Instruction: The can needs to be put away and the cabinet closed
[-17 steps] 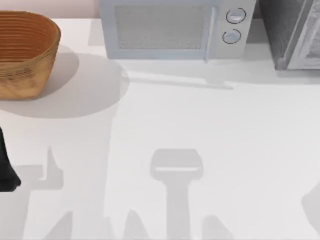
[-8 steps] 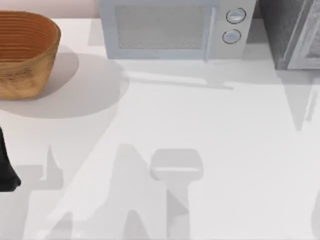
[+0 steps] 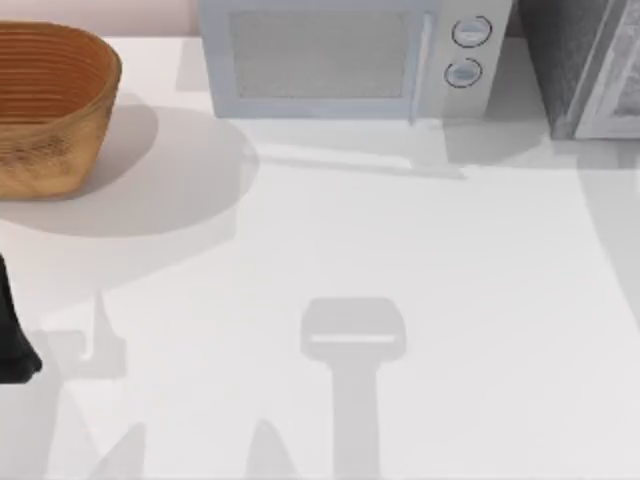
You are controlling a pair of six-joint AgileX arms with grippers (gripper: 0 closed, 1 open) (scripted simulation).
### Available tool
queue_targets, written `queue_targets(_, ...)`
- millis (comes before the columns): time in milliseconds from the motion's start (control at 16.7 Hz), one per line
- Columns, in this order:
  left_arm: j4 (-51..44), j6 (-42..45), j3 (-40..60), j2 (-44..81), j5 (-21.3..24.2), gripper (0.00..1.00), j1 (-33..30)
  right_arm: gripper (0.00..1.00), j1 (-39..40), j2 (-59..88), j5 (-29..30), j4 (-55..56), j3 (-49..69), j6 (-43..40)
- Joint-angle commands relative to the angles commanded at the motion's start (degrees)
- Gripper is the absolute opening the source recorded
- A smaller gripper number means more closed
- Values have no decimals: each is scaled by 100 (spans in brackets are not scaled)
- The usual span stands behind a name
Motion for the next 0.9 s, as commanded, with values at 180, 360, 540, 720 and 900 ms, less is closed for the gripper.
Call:
queue_targets(180, 0, 0, 0, 0, 0, 100, 0, 100, 991, -30, 990, -35, -13, 0)
queue_targets(360, 0, 0, 0, 0, 0, 100, 0, 100, 1583, -47, 1582, -56, -21, 1)
queue_targets(540, 0, 0, 0, 0, 0, 100, 0, 100, 1696, -50, 1695, -60, -22, 1)
queue_targets(720, 0, 0, 0, 0, 0, 100, 0, 100, 1581, -171, 1787, -94, 2, -62)
queue_targets(900, 0, 0, 0, 0, 0, 100, 0, 100, 1466, 38, 1676, -32, 150, -60)
